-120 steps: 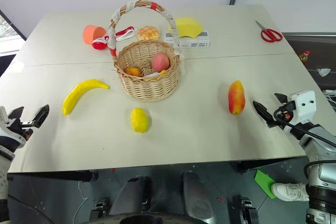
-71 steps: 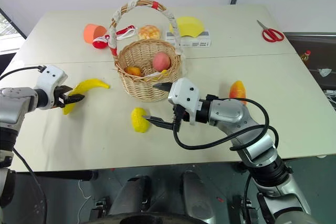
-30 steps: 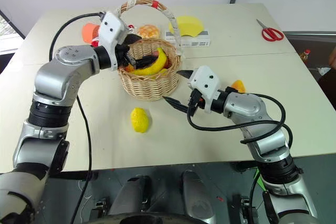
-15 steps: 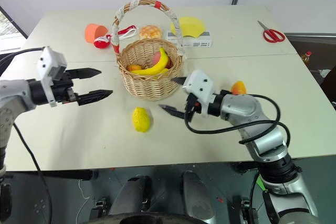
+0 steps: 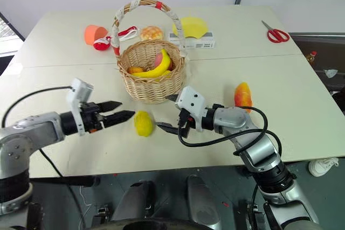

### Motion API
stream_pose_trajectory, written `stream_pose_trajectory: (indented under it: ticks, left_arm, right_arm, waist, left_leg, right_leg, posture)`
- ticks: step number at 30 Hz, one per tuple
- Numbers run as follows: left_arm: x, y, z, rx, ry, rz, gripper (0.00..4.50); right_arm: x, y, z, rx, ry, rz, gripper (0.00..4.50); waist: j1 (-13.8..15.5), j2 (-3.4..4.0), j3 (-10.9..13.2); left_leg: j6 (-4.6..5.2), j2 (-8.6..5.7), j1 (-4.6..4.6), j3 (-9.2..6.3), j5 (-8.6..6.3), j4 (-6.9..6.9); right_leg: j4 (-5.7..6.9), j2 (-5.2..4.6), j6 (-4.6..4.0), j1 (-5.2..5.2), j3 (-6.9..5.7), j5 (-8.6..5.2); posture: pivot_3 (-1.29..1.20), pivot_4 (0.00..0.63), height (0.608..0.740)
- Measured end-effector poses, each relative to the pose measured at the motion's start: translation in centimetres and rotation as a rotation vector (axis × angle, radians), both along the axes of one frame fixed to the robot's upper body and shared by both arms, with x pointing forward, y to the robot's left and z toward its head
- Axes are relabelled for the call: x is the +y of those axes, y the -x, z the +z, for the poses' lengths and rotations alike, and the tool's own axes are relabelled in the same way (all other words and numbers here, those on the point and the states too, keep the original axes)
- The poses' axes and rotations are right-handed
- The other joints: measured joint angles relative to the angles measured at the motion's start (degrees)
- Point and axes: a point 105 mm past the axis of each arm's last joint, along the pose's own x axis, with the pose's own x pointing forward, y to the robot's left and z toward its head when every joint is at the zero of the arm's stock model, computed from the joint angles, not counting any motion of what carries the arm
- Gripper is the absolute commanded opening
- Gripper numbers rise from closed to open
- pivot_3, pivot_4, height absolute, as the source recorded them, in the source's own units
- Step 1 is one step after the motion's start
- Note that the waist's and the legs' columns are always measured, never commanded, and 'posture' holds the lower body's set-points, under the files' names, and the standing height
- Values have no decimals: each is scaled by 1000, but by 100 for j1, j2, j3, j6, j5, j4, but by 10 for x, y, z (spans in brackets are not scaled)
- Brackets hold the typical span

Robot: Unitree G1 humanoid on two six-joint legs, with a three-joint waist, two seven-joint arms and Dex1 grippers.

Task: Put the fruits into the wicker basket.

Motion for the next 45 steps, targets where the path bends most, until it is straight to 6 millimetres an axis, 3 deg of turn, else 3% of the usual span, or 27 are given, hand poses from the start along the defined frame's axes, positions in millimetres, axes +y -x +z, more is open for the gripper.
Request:
stream_pose_trajectory:
  ticks: [11, 16, 19, 23, 24, 26, 29, 32, 34, 37, 39, 42, 45]
  left_arm:
    - [-19, -2, -23, 143, -101, 40, 4428]
    - [-30, -4, -29, 170, -135, 19, 4428]
    - [-32, -4, -29, 177, -125, 19, 3596]
    - [-34, -5, -27, 173, -115, 11, 1786]
    - [-34, -5, -26, 172, -117, 10, 1529]
    - [-30, -4, -25, 168, -132, 9, 1529]
    - [-15, 0, -12, 114, -182, -13, 1529]
    - [-5, 3, 24, -28, -128, -72, 1529]
    - [-4, 1, 63, -179, -55, -114, 1529]
    - [-6, -13, 105, -357, -28, -106, 1529]
    - [-12, -35, 125, -462, -80, -61, 1529]
    - [-26, -65, 125, -502, -147, -21, 1529]
    - [-36, -84, 105, -494, -238, -28, 1529]
  right_arm:
    - [-22, -1, 6, -9, 27, -11, 4500]
    - [-22, 2, 4, -2, 25, -5, 4500]
    - [-22, 3, 4, -5, 25, -4, 4500]
    - [-22, 3, 4, -7, 26, -7, 4500]
    - [-22, 3, 4, -9, 28, -8, 4500]
    - [-22, 3, 4, -13, 29, -9, 4500]
    - [-22, 3, 4, -22, 33, -8, 4500]
    - [-24, 3, 5, -27, 43, -8, 4500]
    - [-28, 1, 7, -37, 55, -15, 4500]
    - [-28, -1, 12, -58, 51, -12, 4500]
    - [-28, -4, 15, -73, 50, -13, 4500]
    - [-26, -8, 17, -86, 40, -14, 4500]
    - [-25, -10, 18, -91, 33, -17, 4500]
  waist:
    - [15, -1, -1]
    - [5, -1, -1]
    - [10, -1, -1]
    - [8, -1, -1]
    - [8, -1, -1]
    - [6, -1, -1]
    - [-3, -2, 0]
    - [15, -1, 0]
    - [45, -2, 0]
    - [73, -3, 0]
    - [76, -3, -1]
    - [74, -3, -1]
    - [8, -3, 0]
  left_leg:
    - [-1, -7, 1, 2, 0, -1]
    - [-1, -8, 2, 3, 0, -1]
    - [-2, -8, 2, 2, 1, -1]
    - [-2, -9, 2, 3, 1, -1]
    - [-2, -9, 2, 3, 1, -1]
    - [-2, -10, 2, 3, 1, -1]
    - [-3, -9, 3, 3, 1, -4]
    - [-6, -10, 1, 4, 3, -4]
    - [-6, -13, -2, 3, 3, -2]
    - [-6, -21, -2, 3, 3, -2]
    - [-6, -25, -1, 5, 3, -4]
    - [-6, -25, -1, 3, 3, -6]
    - [-5, -23, -3, 5, 2, -10]
  right_leg:
    - [0, -2, -1, 1, 1, 0]
    - [0, -1, -1, 0, 3, 0]
    - [1, -1, -1, 1, 2, 0]
    - [0, 0, -1, 0, 2, 0]
    - [0, 0, -1, 1, 2, 0]
    - [0, 1, -1, 0, 2, 0]
    - [0, 3, -2, -1, 3, -1]
    - [-4, 0, -3, 0, 1, -2]
    - [-8, -2, -3, 1, -1, -2]
    - [-13, -3, -1, 6, 0, -2]
    - [-16, -3, 0, 8, 1, -2]
    - [-16, -3, 0, 7, 1, -2]
    - [-14, -3, 0, 1, 3, -2]
  posture:
    - [0, 150, 740]
    - [0, 150, 740]
    - [0, 150, 740]
    - [0, 150, 740]
    - [0, 150, 740]
    - [0, 150, 740]
    - [0, 150, 740]
    - [0, 150, 740]
    - [0, 150, 740]
    - [0, 150, 740]
    - [0, 150, 740]
    - [0, 150, 740]
    - [0, 150, 740]
